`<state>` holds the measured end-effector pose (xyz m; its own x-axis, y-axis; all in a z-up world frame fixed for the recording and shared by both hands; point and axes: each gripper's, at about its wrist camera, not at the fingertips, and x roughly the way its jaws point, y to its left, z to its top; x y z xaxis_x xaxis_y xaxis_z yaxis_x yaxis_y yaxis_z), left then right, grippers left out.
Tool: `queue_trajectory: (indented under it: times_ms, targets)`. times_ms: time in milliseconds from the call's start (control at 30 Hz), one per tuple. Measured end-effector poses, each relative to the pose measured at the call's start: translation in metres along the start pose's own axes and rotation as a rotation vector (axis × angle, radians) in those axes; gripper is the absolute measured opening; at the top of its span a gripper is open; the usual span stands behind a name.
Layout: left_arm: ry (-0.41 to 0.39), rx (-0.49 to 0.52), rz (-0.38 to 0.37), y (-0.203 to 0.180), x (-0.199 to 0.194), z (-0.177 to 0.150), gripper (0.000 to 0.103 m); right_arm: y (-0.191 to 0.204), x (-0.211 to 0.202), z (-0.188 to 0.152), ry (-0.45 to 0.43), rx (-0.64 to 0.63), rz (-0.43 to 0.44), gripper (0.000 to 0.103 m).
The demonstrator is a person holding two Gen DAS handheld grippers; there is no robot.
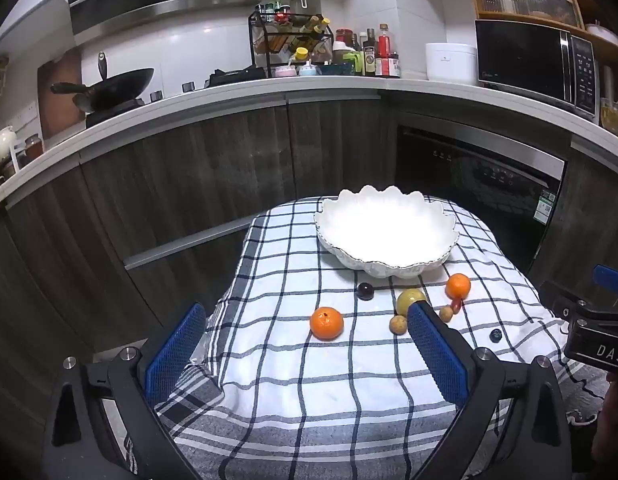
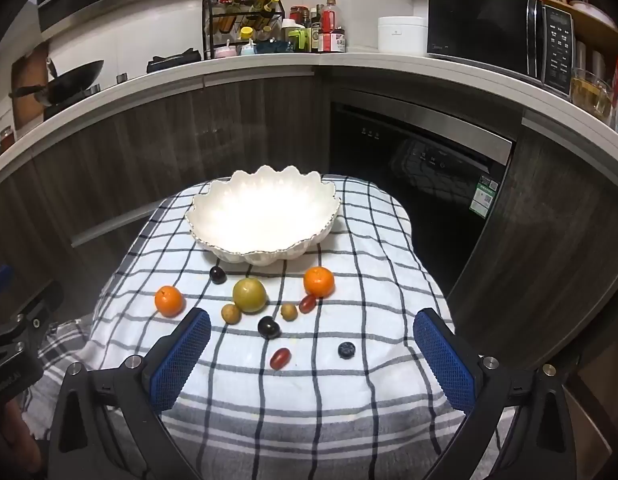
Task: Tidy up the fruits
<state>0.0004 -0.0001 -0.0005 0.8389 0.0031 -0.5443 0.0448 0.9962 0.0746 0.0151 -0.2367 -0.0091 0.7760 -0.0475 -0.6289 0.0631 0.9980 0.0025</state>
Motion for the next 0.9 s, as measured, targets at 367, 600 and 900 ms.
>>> queue_trajectory:
  times_ms: [367, 600, 900]
  targets:
    - [-0.009, -0.002, -0.013, -0.003, -0.005, 0.003, 0.103, -0.001, -0.001, -0.002, -0.006, 0.001, 0.001, 0.103]
    - [-0.012, -0.01, -0.016, 0.0, -0.008, 0.007, 0.103, 0.0, -0.003, 0.0, -0.008, 0.004, 0.002, 0.103]
    - [-0.015, -0.008, -0.013, -0.001, -0.01, 0.009, 0.103, 0.001, -0.005, 0.001, -0.014, 0.001, 0.002, 0.103]
